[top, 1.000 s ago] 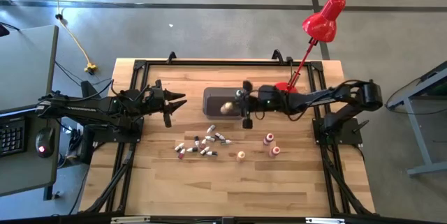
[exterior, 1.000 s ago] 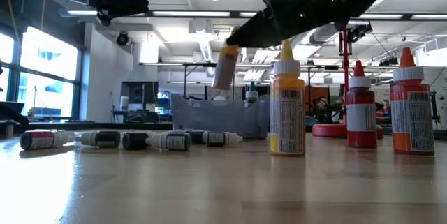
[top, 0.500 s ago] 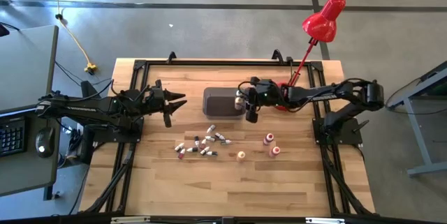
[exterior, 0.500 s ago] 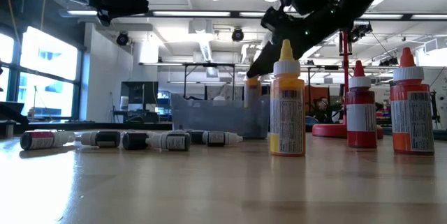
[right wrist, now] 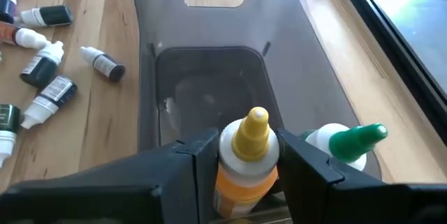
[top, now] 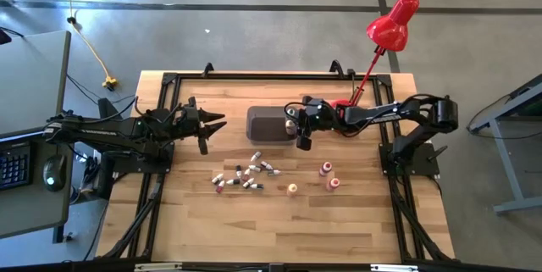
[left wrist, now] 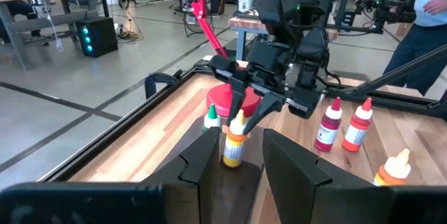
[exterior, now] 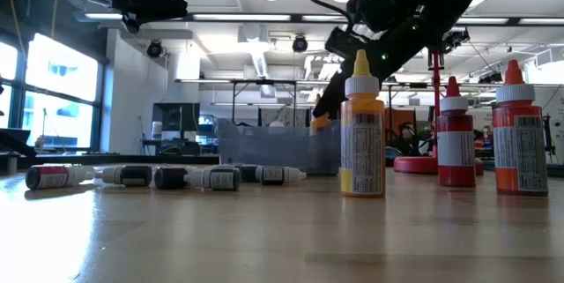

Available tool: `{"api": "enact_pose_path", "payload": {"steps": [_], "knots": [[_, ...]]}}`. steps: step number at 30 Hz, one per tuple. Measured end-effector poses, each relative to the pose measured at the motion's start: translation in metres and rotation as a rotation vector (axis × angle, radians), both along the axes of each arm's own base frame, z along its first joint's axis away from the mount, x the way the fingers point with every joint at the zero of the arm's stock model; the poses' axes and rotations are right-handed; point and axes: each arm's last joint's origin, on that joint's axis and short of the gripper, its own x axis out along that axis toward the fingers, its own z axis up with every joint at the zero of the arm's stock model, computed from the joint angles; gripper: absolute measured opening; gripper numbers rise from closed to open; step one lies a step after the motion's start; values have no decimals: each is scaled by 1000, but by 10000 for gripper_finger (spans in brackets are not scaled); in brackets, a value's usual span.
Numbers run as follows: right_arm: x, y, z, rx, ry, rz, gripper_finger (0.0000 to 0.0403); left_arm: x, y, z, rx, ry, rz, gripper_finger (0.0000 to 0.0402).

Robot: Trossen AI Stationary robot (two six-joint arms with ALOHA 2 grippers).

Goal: Pick & Place food coloring
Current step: Put the big yellow food coloring bottle into the black bin

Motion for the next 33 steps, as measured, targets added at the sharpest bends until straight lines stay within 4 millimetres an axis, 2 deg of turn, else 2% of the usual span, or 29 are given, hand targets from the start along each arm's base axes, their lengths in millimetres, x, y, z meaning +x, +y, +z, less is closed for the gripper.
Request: {"api": "enact_pose_path", "payload": {"steps": [33], "knots": [[-1, 1, -2, 16, 22, 15, 127, 0, 0, 0, 0, -1, 0, 111]]}}
